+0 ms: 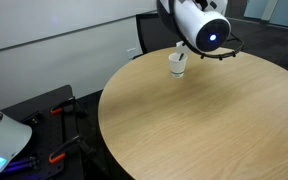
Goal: Pick up the pen from the table and put it in the white cup
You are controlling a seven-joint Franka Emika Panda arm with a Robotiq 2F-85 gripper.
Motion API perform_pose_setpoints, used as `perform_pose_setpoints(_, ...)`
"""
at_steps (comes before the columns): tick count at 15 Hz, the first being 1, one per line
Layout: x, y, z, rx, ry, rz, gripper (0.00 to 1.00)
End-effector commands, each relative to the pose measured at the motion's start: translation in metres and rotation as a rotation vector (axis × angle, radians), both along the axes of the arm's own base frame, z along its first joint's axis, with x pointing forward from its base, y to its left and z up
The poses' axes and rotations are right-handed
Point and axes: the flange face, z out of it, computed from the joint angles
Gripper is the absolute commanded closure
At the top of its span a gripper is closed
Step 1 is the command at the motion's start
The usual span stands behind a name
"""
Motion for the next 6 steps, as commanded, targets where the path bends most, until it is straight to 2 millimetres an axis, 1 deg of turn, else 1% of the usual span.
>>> perform_pose_setpoints(1, 0.0002, -0.0013, -0.0006, 0.0, 0.002, 0.0, 0.0)
perform_pose_setpoints(4, -0.0012, -0.0017, -0.0089, 0.002, 0.013, 0.0, 0.0)
perform_pose_setpoints(6, -0.0013, -0.0016, -0.0099, 0.002, 0.015, 0.0, 0.0)
